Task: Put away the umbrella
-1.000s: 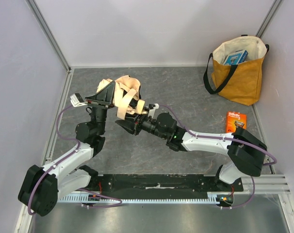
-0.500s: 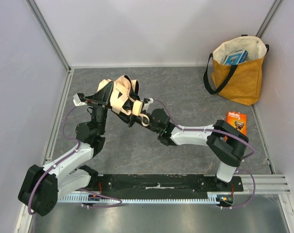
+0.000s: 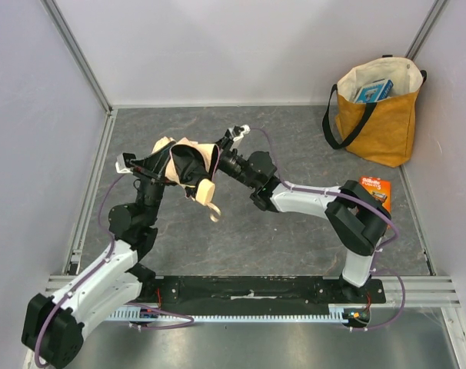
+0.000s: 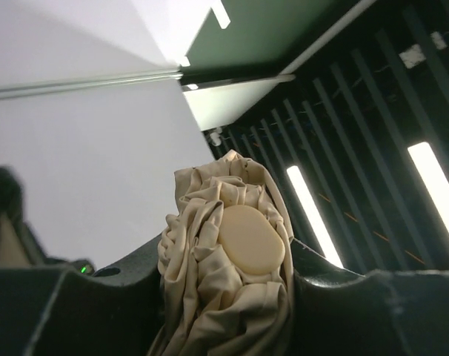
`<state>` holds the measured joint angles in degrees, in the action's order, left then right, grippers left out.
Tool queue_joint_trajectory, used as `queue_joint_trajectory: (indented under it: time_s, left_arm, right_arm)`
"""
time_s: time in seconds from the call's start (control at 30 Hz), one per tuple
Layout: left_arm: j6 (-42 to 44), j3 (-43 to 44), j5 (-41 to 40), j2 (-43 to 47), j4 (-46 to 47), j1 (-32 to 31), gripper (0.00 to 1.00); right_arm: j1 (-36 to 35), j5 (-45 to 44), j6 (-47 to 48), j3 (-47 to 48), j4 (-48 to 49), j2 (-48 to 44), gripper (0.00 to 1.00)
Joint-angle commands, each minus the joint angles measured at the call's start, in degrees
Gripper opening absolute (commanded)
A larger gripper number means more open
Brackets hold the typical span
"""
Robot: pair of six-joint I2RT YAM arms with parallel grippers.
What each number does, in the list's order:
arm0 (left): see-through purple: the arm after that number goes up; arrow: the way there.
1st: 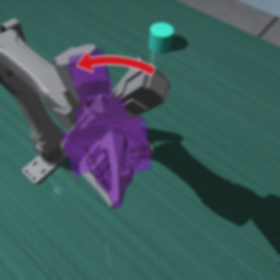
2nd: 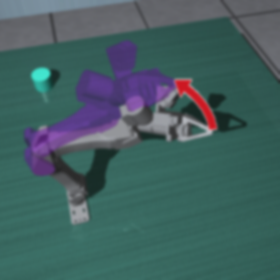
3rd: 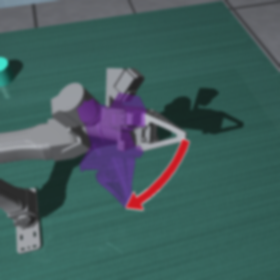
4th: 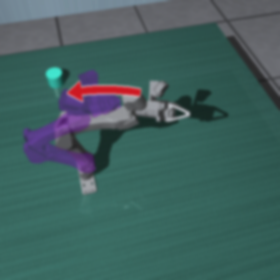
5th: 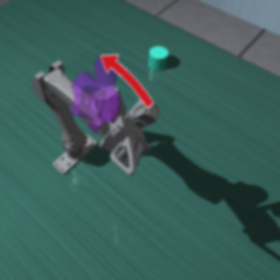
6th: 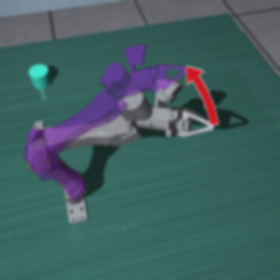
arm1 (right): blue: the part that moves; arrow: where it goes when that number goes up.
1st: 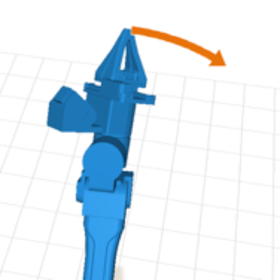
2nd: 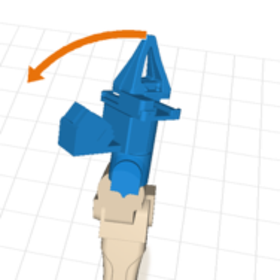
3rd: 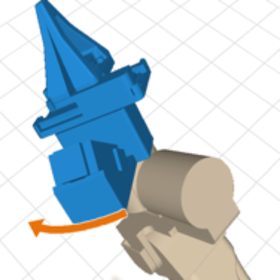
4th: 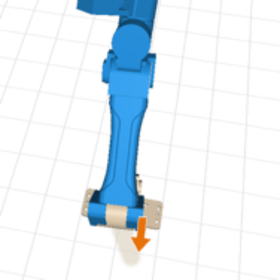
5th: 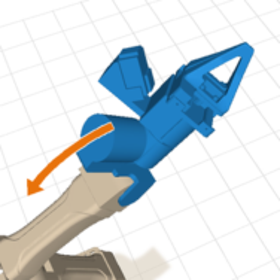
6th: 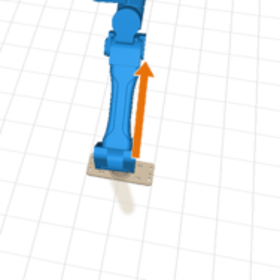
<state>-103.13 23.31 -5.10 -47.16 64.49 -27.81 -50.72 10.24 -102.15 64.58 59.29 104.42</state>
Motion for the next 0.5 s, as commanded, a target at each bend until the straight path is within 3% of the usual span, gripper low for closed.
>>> queue_joint_trajectory:
  time_s: [0.0, 0.17, 0.3, 0.47]
  left_arm:
    - [-4.9, 0.3, 7.0, 8.8, -18.2, -0.2, 0.02]
    - [2.1, 6.2, 6.3, 17.1, -48.9, -0.3, 0.02]
    - [8.1, 11.3, 5.4, 18.3, -69.2, -0.2, 0.02]
    - [16.5, 14.0, 5.5, 17.4, -79.6, -0.2, 0.02]
  right_arm:
    - [4.2, 1.3, 11.0, 3.4, 2.4, -1.5, 0.00]
    - [4.8, 3.3, 22.4, 2.5, 0.4, -4.7, 0.00]
    - [5.0, 1.3, 32.3, -1.8, -2.8, -9.7, 0.00]
    - [5.3, 1.4, 36.1, -7.4, 2.0, -13.1, 0.00]
